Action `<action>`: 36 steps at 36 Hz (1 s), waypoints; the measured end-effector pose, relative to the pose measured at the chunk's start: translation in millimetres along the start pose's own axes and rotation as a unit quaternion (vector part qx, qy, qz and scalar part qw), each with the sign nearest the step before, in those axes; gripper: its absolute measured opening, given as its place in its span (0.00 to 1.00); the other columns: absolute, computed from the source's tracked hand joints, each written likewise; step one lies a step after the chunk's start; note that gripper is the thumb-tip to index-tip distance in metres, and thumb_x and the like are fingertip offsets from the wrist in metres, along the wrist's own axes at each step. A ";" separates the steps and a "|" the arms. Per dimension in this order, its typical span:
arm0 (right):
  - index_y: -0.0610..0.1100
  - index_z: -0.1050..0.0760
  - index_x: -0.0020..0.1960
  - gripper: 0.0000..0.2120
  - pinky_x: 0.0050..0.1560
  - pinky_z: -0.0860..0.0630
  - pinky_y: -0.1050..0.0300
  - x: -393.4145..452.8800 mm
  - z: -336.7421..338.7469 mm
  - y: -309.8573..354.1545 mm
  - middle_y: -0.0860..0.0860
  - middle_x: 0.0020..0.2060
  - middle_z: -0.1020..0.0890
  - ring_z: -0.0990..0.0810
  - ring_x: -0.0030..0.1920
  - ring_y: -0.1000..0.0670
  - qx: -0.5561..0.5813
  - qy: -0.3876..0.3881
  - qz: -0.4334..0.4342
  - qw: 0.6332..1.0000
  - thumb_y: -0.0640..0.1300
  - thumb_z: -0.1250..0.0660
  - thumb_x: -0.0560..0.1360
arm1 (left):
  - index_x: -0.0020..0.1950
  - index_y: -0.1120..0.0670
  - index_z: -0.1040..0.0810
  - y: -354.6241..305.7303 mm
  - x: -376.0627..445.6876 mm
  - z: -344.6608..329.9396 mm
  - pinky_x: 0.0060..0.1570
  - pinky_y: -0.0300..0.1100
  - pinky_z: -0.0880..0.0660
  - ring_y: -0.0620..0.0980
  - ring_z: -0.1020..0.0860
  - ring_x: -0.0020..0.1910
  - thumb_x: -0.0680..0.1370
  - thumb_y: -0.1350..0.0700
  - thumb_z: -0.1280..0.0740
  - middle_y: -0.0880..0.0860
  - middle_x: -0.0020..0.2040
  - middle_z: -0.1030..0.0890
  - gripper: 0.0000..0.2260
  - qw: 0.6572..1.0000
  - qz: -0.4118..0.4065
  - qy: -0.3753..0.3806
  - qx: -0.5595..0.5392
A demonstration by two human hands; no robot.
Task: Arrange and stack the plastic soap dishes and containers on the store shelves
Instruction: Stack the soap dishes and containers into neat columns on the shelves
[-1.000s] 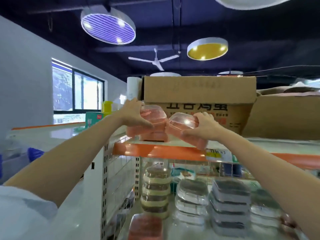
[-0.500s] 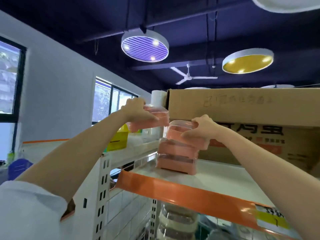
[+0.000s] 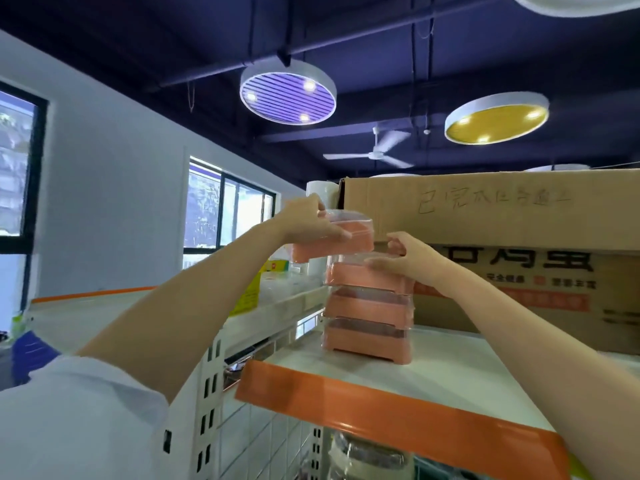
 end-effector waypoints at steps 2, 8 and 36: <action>0.46 0.46 0.76 0.43 0.66 0.33 0.48 -5.2 1.2 -3.2 0.48 0.73 0.36 0.33 0.70 0.46 0.037 -0.019 0.000 0.999 0.60 0.30 0.69 | 0.67 0.57 0.32 -9.5 1.9 -4.8 0.52 0.40 0.32 0.51 0.28 0.61 0.69 0.42 0.26 0.53 0.63 0.27 0.33 1.000 -0.016 0.007 -0.014; 0.49 0.38 0.72 0.52 0.64 0.28 0.42 -18.4 4.0 -14.5 0.50 0.64 0.25 0.25 0.62 0.47 0.209 -0.046 -0.012 0.977 0.68 0.25 0.55 | 0.63 0.54 0.31 -35.6 8.2 -27.3 0.49 0.37 0.31 0.48 0.27 0.55 0.71 0.44 0.27 0.50 0.59 0.27 0.26 0.992 -0.047 0.076 -0.092; 0.49 0.38 0.67 0.27 0.55 0.25 0.53 -14.0 -3.5 -26.7 0.49 0.59 0.25 0.24 0.58 0.49 0.255 -0.048 -0.014 0.966 0.53 0.31 0.73 | 0.59 0.56 0.36 21.5 -20.6 -95.0 0.49 0.41 0.25 0.48 0.25 0.53 0.78 0.42 0.39 0.48 0.51 0.27 0.20 0.890 0.050 -0.128 -0.434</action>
Point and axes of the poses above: each hand's wrist, its own x-axis towards the middle knuckle, its own z-axis out of the back of the hand, y = z × x, the point moved 4 cm from there along x, towards the middle knuckle
